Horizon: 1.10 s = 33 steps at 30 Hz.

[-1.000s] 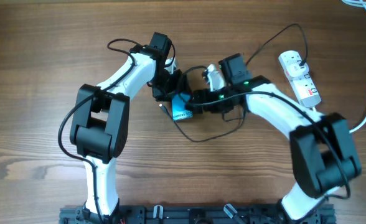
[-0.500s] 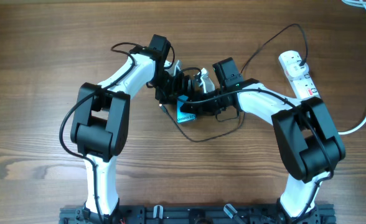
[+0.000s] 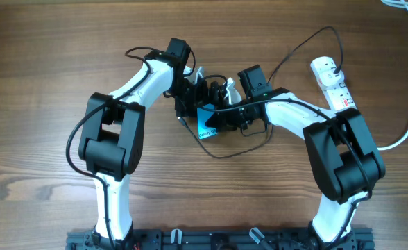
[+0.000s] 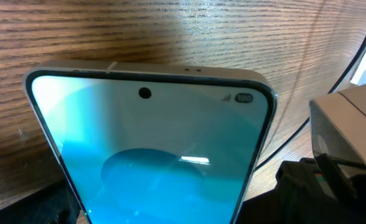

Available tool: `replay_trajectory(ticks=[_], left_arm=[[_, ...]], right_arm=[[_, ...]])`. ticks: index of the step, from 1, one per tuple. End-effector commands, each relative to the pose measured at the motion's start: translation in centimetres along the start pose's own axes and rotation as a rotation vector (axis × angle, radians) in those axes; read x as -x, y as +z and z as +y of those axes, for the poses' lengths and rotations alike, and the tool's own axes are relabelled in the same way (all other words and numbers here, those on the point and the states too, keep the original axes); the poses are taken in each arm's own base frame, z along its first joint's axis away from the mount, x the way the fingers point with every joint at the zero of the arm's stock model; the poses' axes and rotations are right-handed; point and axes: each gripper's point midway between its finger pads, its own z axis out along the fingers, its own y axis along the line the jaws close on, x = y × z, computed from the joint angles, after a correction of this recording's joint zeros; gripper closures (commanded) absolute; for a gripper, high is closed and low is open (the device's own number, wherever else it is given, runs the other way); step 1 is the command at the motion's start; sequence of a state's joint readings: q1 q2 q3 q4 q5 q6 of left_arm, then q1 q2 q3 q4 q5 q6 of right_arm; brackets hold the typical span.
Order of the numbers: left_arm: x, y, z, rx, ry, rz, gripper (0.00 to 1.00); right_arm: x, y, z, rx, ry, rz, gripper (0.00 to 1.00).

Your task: Plug charger to phone and switch on socket

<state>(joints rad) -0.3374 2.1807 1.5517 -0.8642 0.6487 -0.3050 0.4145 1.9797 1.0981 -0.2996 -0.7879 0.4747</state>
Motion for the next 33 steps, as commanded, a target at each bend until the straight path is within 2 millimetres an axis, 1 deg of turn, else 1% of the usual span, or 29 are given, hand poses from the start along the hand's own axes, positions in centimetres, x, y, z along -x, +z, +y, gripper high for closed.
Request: replay_trajectory(ticks=[1,3,4,5,6,8,9,11,13,14,15,17,19,20,21,22,24,28,29,30,31,32,33], left_arm=[[-0.6,1.2,1.1,0.029,-0.007,0.031,0.0],[-0.4,0.6,1.2,0.02,-0.013,0.019,0.0],[-0.2,-0.2,0.8,-0.005,-0.009,0.008,0.0],[-0.1,-1.1,-0.2,-0.059,0.023,0.0,0.01],[0.0,-2.8,-1.7,-0.145,0.065,-0.015,0.02],[0.2,-5.7,-3.7,-0.247,0.104,-0.056,0.03],[0.2,-7.5,-4.9,-0.311,0.146,-0.084,0.04],[-0.5,-10.8,-7.9,-0.461,0.253,-0.115,0.07],[-1.2,-12.9,-10.0,-0.553,0.325,-0.134,0.1],[-1.8,-14.1,-11.2,-0.601,0.373,-0.148,0.14],[-2.1,-14.9,-12.0,-0.626,0.404,-0.158,0.18],[-2.2,-15.6,-12.5,-0.633,0.437,-0.179,0.23],[-2.1,-15.7,-12.6,-0.634,0.444,-0.184,0.25],[-2.1,-15.7,-12.6,-0.635,0.445,-0.184,0.25],[-2.3,-15.8,-12.8,-0.652,0.452,-0.18,0.24],[-2.5,-16.3,-13.3,-0.688,0.475,-0.176,0.22],[-2.8,-17.0,-14.2,-0.748,0.523,-0.173,0.23],[-2.6,-17.5,-14.0,-0.759,0.529,-0.184,0.32],[-2.5,-17.7,-13.8,-0.759,0.526,-0.189,0.35],[-2.2,-18.0,-13.5,-0.757,0.518,-0.199,0.45],[-2.1,-18.1,-13.3,-0.756,0.511,-0.203,0.51],[-2.0,-18.3,-13.1,-0.756,0.502,-0.205,0.53],[-2.1,-18.2,-13.0,-0.755,0.495,-0.201,0.51]], right_arm=[[0.2,-0.1,0.5,0.042,-0.007,0.008,0.96],[0.3,-0.9,1.6,0.125,-0.037,0.019,0.96],[0.5,-1.6,2.4,0.185,-0.058,0.019,0.96],[0.9,-2.6,3.2,0.25,-0.079,0.011,0.96],[1.5,-3.8,4.1,0.334,-0.1,0.002,0.96],[2.1,-5.8,5.4,0.459,-0.12,0.0,0.96],[2.4,-6.4,5.9,0.496,-0.117,0.001,0.96],[2.8,-7.0,6.8,0.54,-0.124,0.0,0.96],[3.3,-7.5,7.6,0.57,-0.134,-0.003,0.96],[3.7,-8.0,8.4,0.596,-0.145,-0.005,0.96],[4.0,-8.5,9.1,0.617,-0.161,-0.01,0.96],[4.3,-9.4,10.7,0.661,-0.196,-0.001,0.96],[4.3,-9.8,12.0,0.684,-0.234,0.002,0.96],[4.1,-9.8,12.9,0.695,-0.254,0.005,0.96],[3.9,-9.7,13.4,0.7,-0.264,0.012,0.96],[3.5,-9.5,14.1,0.709,-0.282,0.028,0.96],[3.2,-9.3,14.5,0.712,-0.281,0.041,0.96],[3.2,-9.3,14.5,0.712,-0.279,0.042,0.96],[3.2,-9.3,14.5,0.712,-0.28,0.043,0.96],[3.1,-9.3,14.5,0.713,-0.281,0.047,0.96],[3.1,-9.3,14.4,0.714,-0.281,0.047,0.96],[3.2,-9.4,14.4,0.713,-0.283,0.043,0.96],[3.3,-9.4,14.4,0.711,-0.28,0.037,0.96]])
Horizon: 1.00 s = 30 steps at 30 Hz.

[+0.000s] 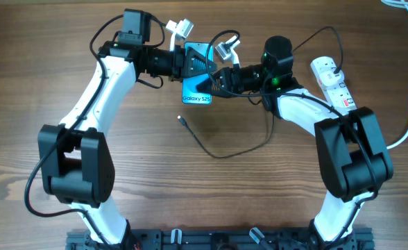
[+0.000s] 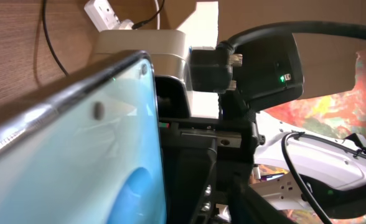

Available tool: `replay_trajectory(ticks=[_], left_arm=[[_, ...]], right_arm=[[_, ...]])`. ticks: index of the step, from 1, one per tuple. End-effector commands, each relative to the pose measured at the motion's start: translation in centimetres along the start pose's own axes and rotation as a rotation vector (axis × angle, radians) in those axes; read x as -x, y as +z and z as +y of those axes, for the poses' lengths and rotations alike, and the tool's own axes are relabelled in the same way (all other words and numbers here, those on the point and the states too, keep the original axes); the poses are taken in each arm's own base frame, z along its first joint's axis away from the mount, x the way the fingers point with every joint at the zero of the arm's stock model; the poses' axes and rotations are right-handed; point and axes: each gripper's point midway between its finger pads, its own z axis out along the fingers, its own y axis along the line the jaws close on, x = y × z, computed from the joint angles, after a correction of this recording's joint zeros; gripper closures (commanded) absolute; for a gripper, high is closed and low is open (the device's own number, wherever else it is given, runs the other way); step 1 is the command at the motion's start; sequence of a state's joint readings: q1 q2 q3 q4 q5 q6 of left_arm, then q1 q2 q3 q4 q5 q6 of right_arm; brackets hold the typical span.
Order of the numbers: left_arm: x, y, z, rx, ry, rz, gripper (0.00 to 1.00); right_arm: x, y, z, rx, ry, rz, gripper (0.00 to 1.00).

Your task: Plug charger to phone and switch on socket

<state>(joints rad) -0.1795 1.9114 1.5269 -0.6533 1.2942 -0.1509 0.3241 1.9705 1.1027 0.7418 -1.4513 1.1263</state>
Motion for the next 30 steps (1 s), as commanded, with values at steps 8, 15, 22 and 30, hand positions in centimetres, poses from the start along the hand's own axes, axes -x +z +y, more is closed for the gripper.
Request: replay_trajectory(ticks=[8,15,22,30], left_arm=[[0.0,-1.0,-2.6,-0.083,0.038,-0.002,0.39],[0.6,-2.5,-2.5,-0.1,0.035,-0.031,0.44],[0.5,-2.4,-2.7,-0.111,0.036,-0.027,0.55],[0.1,-2.2,-4.8,-0.226,0.071,0.006,0.66]], right_arm=[[1.0,-1.0,-0.4,-0.019,0.038,-0.052,0.96],[1.5,-1.0,-0.5,-0.029,0.041,-0.079,0.96],[1.1,-1.0,-0.4,-0.019,0.046,-0.052,0.96],[0.5,-0.9,-0.1,-0.005,0.055,-0.02,0.96]])
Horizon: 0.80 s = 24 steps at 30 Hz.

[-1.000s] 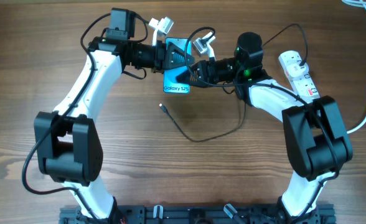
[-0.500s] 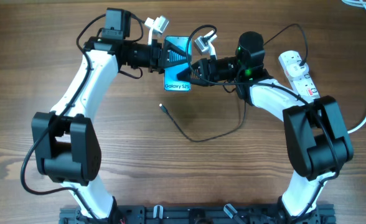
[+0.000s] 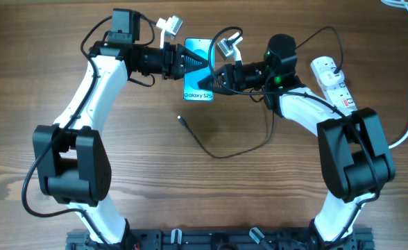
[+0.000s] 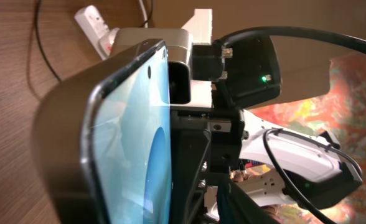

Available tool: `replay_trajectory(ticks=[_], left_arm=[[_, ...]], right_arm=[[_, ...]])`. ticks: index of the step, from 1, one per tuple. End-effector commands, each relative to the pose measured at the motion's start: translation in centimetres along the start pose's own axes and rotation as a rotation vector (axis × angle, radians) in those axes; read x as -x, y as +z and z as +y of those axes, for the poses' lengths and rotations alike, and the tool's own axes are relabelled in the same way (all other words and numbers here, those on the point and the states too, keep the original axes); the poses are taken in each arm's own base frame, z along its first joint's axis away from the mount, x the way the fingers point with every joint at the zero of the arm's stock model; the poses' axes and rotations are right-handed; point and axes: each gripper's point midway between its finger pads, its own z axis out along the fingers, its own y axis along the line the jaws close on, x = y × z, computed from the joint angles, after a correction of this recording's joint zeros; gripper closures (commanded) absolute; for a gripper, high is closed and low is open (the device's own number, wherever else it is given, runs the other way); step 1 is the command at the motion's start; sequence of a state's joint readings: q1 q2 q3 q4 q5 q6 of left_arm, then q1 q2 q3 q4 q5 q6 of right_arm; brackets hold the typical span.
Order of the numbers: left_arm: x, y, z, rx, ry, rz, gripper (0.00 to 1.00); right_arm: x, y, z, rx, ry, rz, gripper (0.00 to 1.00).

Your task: Plug charger to phone and switch on socket

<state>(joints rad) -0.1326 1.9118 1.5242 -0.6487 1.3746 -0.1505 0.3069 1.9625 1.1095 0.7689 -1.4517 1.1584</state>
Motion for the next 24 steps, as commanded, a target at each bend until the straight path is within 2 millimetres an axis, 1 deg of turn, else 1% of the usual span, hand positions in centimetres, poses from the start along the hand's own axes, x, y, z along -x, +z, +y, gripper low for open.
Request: replay_trajectory(ticks=[1,2,5,6,7,8,9,10,11,12,14,16,17,18,19,20,21,22,23,24], left_arm=[[-0.5,-0.2,-4.3,-0.163,0.075,0.036,0.71],[-0.5,-0.1,-4.3,-0.163,0.075,0.036,0.78],[-0.5,-0.1,-4.3,-0.163,0.077,0.036,0.89],[-0.4,-0.1,-4.1,-0.151,0.079,0.033,0.96],[-0.2,0.0,-3.5,-0.118,0.078,0.025,0.96],[0.0,0.1,-2.6,-0.063,0.072,0.012,0.96],[0.1,0.1,-1.1,0.024,0.049,-0.004,0.96],[0.0,-0.3,2.3,0.214,-0.014,-0.027,0.96],[-0.3,-0.7,3.9,0.306,-0.048,-0.032,0.96],[-0.6,-1.2,5.3,0.393,-0.079,-0.034,0.96],[-2.1,-3.4,9.1,0.644,-0.169,-0.029,0.96],[-3.5,-6.0,11.8,0.868,-0.282,-0.043,0.96],[-4.2,-7.5,12.8,0.973,-0.338,-0.055,0.96],[-5.0,-9.3,13.8,1.099,-0.405,-0.078,0.96],[-5.6,-10.7,14.3,1.187,-0.452,-0.1,0.96],[-6.1,-11.9,14.7,1.264,-0.489,-0.12,0.96],[-6.4,-12.5,14.9,1.3,-0.505,-0.127,0.96],[-6.6,-13.0,15.0,1.337,-0.516,-0.135,0.96],[-6.7,-13.6,15.1,1.383,-0.505,-0.135,0.96],[-6.8,-14.2,15.2,1.453,-0.496,-0.143,0.96]], right_arm=[[-0.2,-0.2,-0.7,-0.003,0.064,0.001,0.96],[-0.2,-0.2,-0.7,-0.002,0.064,0.003,0.96],[-0.3,-0.1,-0.6,-0.001,0.064,0.008,0.96],[-0.3,-0.1,-0.6,-0.001,0.064,0.008,0.96],[-0.3,-0.1,-0.6,-0.001,0.066,0.008,0.96],[-0.3,-0.1,-0.6,0.0,0.076,0.008,0.84],[-0.4,-0.1,-0.6,0.001,0.078,0.011,0.73],[-0.6,-0.1,-0.5,0.007,0.064,0.025,0.65],[-0.7,-0.1,-0.5,0.009,0.055,0.029,0.57],[-0.7,-0.1,-0.5,0.009,0.052,0.029,0.48],[-0.7,-0.1,-0.5,0.008,0.029,0.028,0.29],[-0.8,-0.1,-0.8,0.006,0.013,0.029,0.27],[-1.0,-0.1,-1.1,0.002,0.007,0.029,0.25],[-1.2,-0.1,-2.1,-0.018,0.018,0.017,0.25],[-1.4,-0.2,-3.3,-0.052,0.036,-0.002,0.25],[-1.7,-0.4,-5.6,-0.133,0.087,-0.041,0.24],[-2.1,-0.7,-7.4,-0.21,0.121,-0.067,0.24],[-2.9,-1.5,-10.4,-0.354,0.162,-0.096,0.24],[-3.7,-2.3,-12.4,-0.466,0.188,-0.105,0.24],[-4.6,-3.1,-13.9,-0.559,0.211,-0.103,0.25]])
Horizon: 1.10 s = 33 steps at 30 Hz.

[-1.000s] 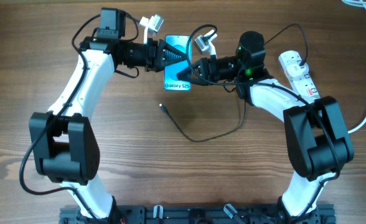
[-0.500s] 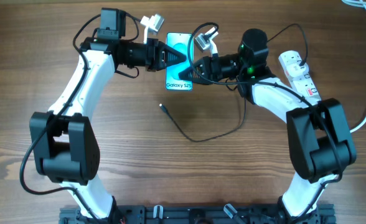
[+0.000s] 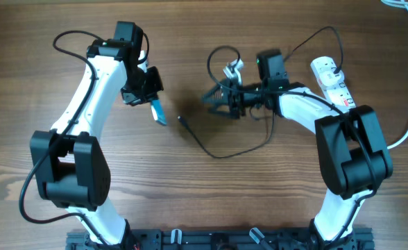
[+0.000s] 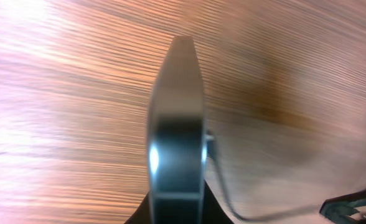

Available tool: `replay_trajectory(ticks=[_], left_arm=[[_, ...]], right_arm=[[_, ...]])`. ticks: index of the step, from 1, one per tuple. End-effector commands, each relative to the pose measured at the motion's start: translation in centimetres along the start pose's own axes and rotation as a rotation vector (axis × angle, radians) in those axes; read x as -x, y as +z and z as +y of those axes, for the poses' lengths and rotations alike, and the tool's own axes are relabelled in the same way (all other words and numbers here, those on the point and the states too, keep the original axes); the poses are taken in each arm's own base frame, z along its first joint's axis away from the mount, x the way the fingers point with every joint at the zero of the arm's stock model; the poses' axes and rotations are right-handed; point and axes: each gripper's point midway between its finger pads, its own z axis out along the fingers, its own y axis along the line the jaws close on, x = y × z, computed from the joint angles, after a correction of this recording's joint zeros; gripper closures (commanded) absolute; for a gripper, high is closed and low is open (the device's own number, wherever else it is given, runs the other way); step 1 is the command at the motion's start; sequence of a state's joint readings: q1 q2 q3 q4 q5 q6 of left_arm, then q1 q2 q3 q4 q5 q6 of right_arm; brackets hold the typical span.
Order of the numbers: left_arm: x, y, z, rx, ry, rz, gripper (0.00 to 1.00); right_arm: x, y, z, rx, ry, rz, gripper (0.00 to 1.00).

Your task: Plug charger to phone and switch on socket

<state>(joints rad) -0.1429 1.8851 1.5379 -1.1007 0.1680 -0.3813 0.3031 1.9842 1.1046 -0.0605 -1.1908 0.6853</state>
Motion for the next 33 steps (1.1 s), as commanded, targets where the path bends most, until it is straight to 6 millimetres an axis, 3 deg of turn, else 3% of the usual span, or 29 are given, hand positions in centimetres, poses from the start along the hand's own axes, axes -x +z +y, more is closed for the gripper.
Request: replay_trajectory(ticks=[1,3,5,7,10,16,19,24,31,33], left_arm=[[1.0,-0.1,3.0,0.241,-0.041,-0.105,0.96],[0.5,0.5,2.3,0.272,-0.002,-0.1,0.96],[-0.7,2.5,0.7,0.276,0.058,-0.092,0.96],[-1.6,4.3,-0.1,0.272,0.096,-0.09,0.96],[-2.3,5.4,-0.4,0.268,0.073,-0.093,0.96],[-4.2,7.8,1.4,0.296,0.048,-0.056,0.96],[-4.0,7.9,1.2,0.283,-0.009,-0.073,0.86],[-4.2,7.9,1.0,0.271,-0.036,-0.067,0.81],[-4.7,8.1,0.3,0.23,-0.102,-0.043,0.96],[-4.7,8.2,-0.1,0.206,-0.12,-0.037,0.96]], right_arm=[[1.2,-0.9,-5.2,-0.3,-0.124,-0.107,0.25],[0.7,-1.1,-7.0,-0.406,-0.106,-0.107,0.25],[-0.1,-0.9,-9.1,-0.563,-0.092,-0.11,0.25],[-0.5,0.2,-8.9,-0.574,-0.119,-0.094,0.24],[-0.5,0.6,-8.7,-0.579,-0.135,-0.094,0.23],[-0.5,0.6,-8.8,-0.579,-0.136,-0.094,0.22],[-0.5,0.6,-8.8,-0.579,-0.137,-0.093,0.23],[-0.5,0.5,-8.8,-0.585,-0.135,-0.097,0.22],[-0.5,0.5,-8.8,-0.586,-0.136,-0.097,0.22],[-0.5,0.5,-8.8,-0.586,-0.136,-0.097,0.22]])
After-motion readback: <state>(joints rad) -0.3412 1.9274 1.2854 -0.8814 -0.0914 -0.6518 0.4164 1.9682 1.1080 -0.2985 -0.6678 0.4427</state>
